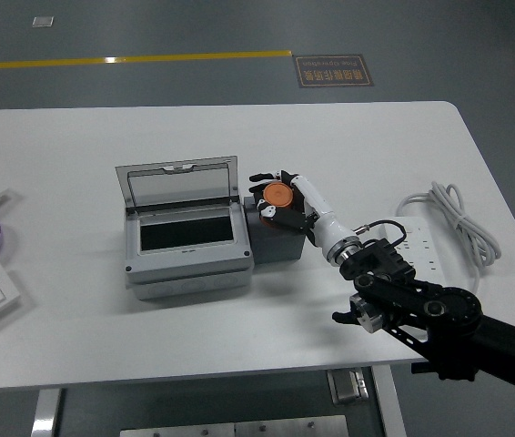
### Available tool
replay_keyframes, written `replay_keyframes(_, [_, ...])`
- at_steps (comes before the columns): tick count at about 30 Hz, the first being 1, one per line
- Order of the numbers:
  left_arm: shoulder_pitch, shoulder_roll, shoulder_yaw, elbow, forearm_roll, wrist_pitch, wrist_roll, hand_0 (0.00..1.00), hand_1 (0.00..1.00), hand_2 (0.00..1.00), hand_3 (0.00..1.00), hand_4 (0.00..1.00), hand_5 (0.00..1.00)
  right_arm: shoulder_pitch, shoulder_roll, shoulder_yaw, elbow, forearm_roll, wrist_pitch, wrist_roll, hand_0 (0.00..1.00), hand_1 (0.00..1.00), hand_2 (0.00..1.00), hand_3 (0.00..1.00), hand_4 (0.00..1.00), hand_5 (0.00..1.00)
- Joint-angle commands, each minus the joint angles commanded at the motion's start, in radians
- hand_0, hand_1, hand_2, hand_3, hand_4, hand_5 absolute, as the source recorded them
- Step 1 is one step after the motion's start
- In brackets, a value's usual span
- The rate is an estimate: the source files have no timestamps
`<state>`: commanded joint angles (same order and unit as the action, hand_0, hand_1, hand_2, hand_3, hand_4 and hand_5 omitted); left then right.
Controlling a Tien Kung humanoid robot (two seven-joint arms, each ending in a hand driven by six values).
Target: Pick up the cylinder from the cube,place it in the box,flap close box
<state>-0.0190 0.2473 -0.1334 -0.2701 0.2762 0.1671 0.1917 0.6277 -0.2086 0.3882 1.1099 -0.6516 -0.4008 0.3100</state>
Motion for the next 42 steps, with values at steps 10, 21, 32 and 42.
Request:
replay_keyframes(10, [0.000,-0.002,-0.001,0.000,0.005,0.000,0.000,0.601,0.580,0.555,0.627,0.709,0.264,0.000,0.002,0.015,0.035,-0.003,-0.020,0.005,0.553,0.542,0.488,0.448,0.002,0.002])
replay_keyframes(21, [0.002,-0.003,0.000,0.001,0.000,0.002,-0.003,0.601,0.580,0.555,0.627,0.707,0.261,-0.007,-0.018,0.103,0.178,-0.064,-0.084,0.007,0.486,0.487,0.456,0.360,0.002,0.002])
replay_keyframes(32, [0.005,0.000,0.016,0.002,-0.017,0.003,-0.004,0.601,0.580,0.555,0.626,0.707,0.262,0.090,0.023,0.068,0.349,-0.262,-0.201,-0.149,0.459,0.463,0.437,0.337,0.002,0.002])
replay_keyframes(42, [0.007,0.006,0.036,0.004,-0.040,0.003,-0.003,0.600,0.578,0.554,0.625,0.705,0.261,0.209,0.072,0.000,0.389,-0.639,-0.033,-0.517,0.218,0.292,0.369,0.312,0.002,0.002])
